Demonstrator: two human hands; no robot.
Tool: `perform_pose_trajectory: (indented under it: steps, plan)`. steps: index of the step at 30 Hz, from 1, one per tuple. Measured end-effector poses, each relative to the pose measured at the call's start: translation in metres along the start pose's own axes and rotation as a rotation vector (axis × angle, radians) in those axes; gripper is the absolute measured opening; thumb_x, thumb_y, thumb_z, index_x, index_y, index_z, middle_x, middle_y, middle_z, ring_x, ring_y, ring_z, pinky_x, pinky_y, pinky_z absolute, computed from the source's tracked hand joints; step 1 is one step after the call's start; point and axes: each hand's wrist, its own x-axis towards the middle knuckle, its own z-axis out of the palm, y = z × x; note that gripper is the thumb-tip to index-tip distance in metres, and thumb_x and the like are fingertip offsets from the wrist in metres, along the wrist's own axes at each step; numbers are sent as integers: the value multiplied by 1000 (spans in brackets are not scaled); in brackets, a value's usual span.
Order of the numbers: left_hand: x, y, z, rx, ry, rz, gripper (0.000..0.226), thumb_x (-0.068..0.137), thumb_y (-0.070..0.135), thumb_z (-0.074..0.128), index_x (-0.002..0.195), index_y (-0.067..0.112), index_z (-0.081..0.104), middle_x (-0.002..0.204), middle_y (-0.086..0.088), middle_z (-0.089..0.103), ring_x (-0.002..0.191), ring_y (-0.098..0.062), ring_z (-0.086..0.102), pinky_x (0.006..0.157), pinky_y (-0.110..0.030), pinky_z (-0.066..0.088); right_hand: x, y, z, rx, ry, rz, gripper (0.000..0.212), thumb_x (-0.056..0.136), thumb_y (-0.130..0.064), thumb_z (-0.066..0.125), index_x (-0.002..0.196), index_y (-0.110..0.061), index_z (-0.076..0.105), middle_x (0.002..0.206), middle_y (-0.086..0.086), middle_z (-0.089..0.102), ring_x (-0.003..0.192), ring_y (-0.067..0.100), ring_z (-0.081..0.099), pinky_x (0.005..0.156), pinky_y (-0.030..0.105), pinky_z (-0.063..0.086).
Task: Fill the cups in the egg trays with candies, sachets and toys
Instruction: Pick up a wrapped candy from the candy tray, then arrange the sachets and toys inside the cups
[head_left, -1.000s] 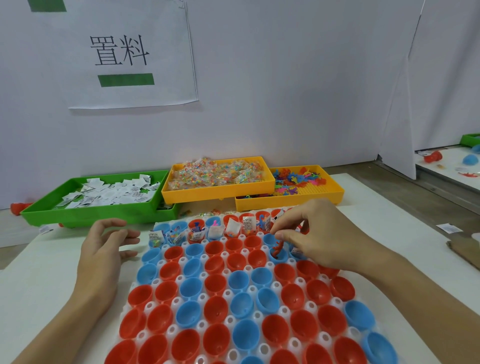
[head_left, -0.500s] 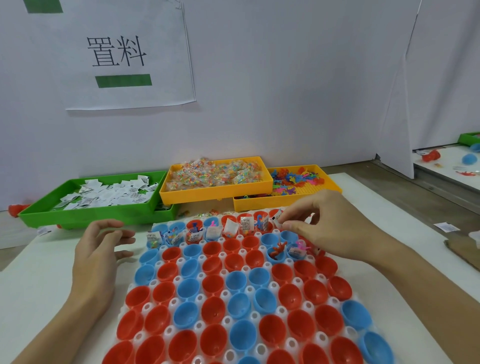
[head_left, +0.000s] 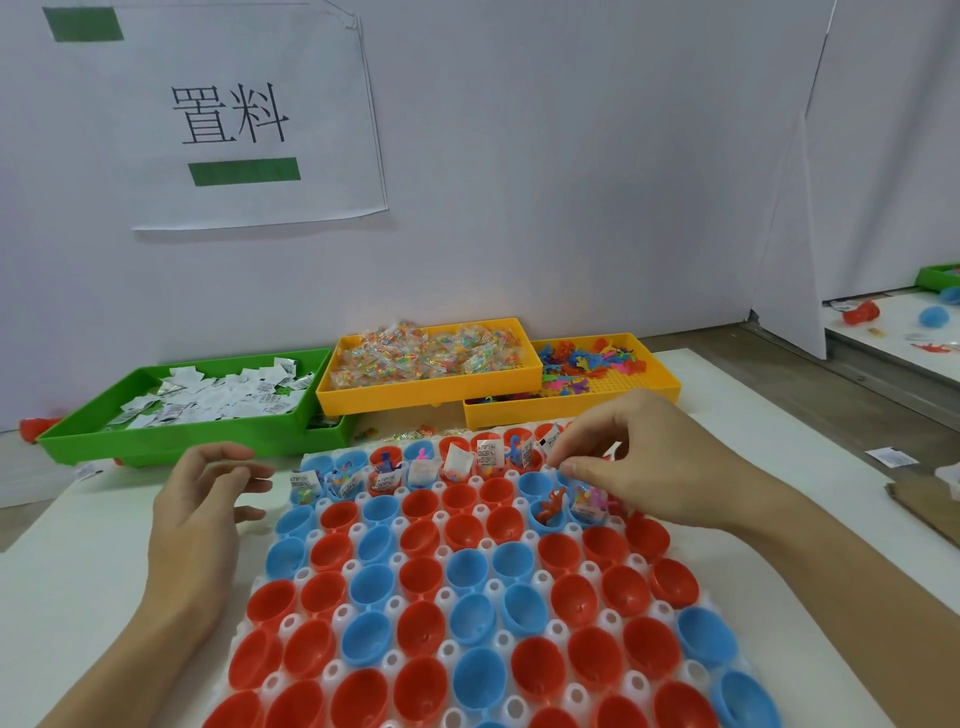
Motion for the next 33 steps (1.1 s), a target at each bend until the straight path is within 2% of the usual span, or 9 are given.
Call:
perform_pose_trajectory:
  steps: [6,11,16,20,22,25,29,31,33]
  plan:
    - [-7,4,4,14,-13,-8,19,100,-1,41,101,9,58,92,-11,66,85,-20,62,70,-35,47,-1,-1,4,-54,-38,-7,15,92,-24,69,85,-35,77,82,-22,69,86,-10,60,63,4,45]
    - [-7,5,4,25,-18,-18,18,100,-1,41,101,8,57,93,-14,65,84,-20,61,68,-35,46,-3,-3,11,-117,-28,5,15,88,-36,70,78,-29,79,77,-20,70,84,-9,59,60,8,46]
    - [-5,3,3,27,-24,-25,18,99,-2,42,101,8,57,95,-17,65,84,-23,61,68,-36,47,-2,-3,16,-146,-27,37,16,84,-23,71,72,-30,78,78,-21,70,92,-15,54,59,8,43]
    - [-4,1,2,27,-17,-17,23,99,-2,42,95,14,58,95,-17,66,84,-22,61,66,-35,47,-1,-5,14,-145,-20,39,25,86,-24,74,65,-37,71,78,-24,66,91,-22,50,60,6,41]
    - [-3,0,1,27,-11,-12,26,99,-1,42,92,18,59,96,-17,66,85,-22,62,67,-35,48,-1,-6,11,-127,6,25,30,87,-24,75,64,-42,66,77,-23,65,88,-19,52,62,4,44]
    - [-4,3,2,32,7,12,28,98,-3,43,91,19,59,98,-18,66,89,-25,62,69,-35,47,-2,-7,3,-89,83,19,27,87,-24,75,67,-40,69,76,-19,69,85,-8,57,70,4,44]
    - [-13,29,5,166,26,192,34,94,-7,49,86,24,62,93,-4,68,95,-25,62,76,-33,48,-3,-13,-2,2,171,4,18,88,-23,74,74,-35,74,74,-14,72,79,-4,62,67,5,44]
    - [-25,56,10,190,-65,325,33,92,-7,56,87,24,64,89,5,69,90,-18,64,75,-23,52,-4,-19,0,75,168,-11,17,88,-22,74,76,-34,74,74,-16,73,78,-6,64,65,5,45]
    - [-44,83,20,181,-213,436,24,89,0,66,91,24,67,90,6,70,82,-13,66,72,-20,54,-5,-28,5,184,135,-25,13,87,-24,74,78,-32,77,75,-19,73,75,-6,66,64,5,46]
